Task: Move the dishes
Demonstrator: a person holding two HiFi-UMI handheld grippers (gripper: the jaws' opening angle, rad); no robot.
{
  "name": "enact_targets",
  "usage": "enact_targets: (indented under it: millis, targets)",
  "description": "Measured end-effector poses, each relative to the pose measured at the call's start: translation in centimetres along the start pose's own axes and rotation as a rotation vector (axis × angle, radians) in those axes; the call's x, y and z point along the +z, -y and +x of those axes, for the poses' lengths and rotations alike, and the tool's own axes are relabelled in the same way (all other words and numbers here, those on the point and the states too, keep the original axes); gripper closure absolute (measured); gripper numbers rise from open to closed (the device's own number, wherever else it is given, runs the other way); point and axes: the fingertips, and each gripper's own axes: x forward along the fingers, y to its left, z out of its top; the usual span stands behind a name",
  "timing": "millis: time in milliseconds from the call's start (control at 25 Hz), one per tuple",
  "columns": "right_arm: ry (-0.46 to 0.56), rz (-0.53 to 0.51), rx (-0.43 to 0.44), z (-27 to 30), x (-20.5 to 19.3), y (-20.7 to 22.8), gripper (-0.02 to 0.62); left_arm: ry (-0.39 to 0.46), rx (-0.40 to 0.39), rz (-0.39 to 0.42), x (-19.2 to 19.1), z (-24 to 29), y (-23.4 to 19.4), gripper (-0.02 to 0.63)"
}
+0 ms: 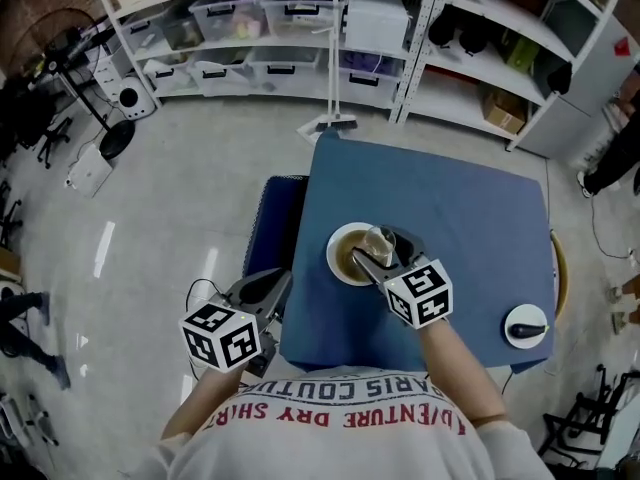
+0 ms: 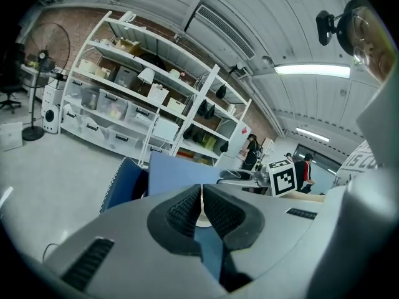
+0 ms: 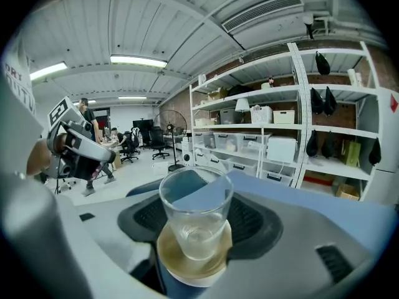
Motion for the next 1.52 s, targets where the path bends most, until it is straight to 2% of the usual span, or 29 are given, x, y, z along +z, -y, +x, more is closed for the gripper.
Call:
enact_targets:
  millis: [400, 640, 1120, 1520]
  targets:
    - [0.041, -0.013, -0.047, -1.9, 3.3, 3.1, 0.308, 0.000, -0.031, 0.029, 1.3, 1.3, 1.4, 0.571]
    - [0.033, 0.004, -0.107, -3.1, 2.9, 6.2, 0.308, -0.009, -0.042, 0.035, 1.6, 2.4, 1.7, 0.572]
    - [-0.058, 0.071, -0.204, -2.7, -2.4, 13.1, 0.307, -0.066, -0.052, 0.057, 1.6, 5.4, 2.5, 0.571]
    - [-0.070, 0.101, -0.243, -2.3, -5.5, 15.0, 0.307, -0.088, -0.034, 0.049, 0.6, 5.9, 1.6, 0.571]
